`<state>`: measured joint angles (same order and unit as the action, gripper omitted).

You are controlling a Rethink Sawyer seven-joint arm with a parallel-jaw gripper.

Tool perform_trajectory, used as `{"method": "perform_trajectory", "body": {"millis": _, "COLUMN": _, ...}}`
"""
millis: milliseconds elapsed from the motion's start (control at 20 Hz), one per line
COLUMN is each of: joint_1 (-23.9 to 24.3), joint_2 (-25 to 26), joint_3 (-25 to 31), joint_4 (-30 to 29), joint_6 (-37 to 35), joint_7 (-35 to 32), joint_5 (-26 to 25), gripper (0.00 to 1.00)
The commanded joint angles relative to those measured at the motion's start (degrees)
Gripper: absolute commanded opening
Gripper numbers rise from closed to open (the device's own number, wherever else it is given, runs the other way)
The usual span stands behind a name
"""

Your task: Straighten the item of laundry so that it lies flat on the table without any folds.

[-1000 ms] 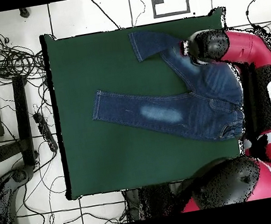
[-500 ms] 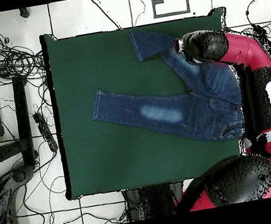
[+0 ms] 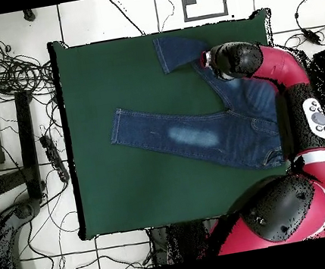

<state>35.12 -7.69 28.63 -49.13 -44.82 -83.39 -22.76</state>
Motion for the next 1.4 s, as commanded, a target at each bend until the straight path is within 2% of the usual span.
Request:
{"method": "perform_trajectory", "body": {"millis": 50, "joint_1": -3.02, "joint_2": 8.94, "joint_3": 6.68, "joint_4": 5.04, "joint_6": -6.78, "joint_7": 14.1, "joint_5": 0.79, "gripper": 1.0}}
{"method": "perform_trajectory", "body": {"millis": 400, "joint_1": 1.84, "joint_2": 6.64, "joint_3": 11.93, "joint_4": -4.19, "joint_6": 9.15, "joint_7": 19.01, "joint_5": -0.32, "gripper": 1.0}}
{"method": "perform_trajectory", "body": {"millis": 600, "joint_1": 4.02, "joint_2": 6.16, "joint_3": 13.8, "joint_4": -7.57, "joint_6": 19.46, "joint_7": 20.55, "joint_5": -5.46, "gripper": 1.0}}
{"method": "perform_trajectory", "body": {"millis": 750, "joint_1": 2.8, "joint_2": 5.07, "joint_3": 12.0, "joint_4": -6.78, "joint_6": 24.23, "joint_7": 17.72, "joint_5": -10.14, "gripper": 1.0}}
{"method": "perform_trajectory", "body": {"millis": 1100, "joint_1": -5.38, "joint_2": 1.29, "joint_3": -0.67, "joint_4": -1.44, "joint_6": 28.8, "joint_7": 2.65, "joint_5": -18.79, "gripper": 1.0}}
{"method": "perform_trajectory", "body": {"millis": 1400, "joint_1": -3.67, "joint_2": 1.49, "joint_3": 1.31, "joint_4": -1.71, "joint_6": 29.67, "joint_7": 4.16, "joint_5": -19.46, "gripper": 1.0}}
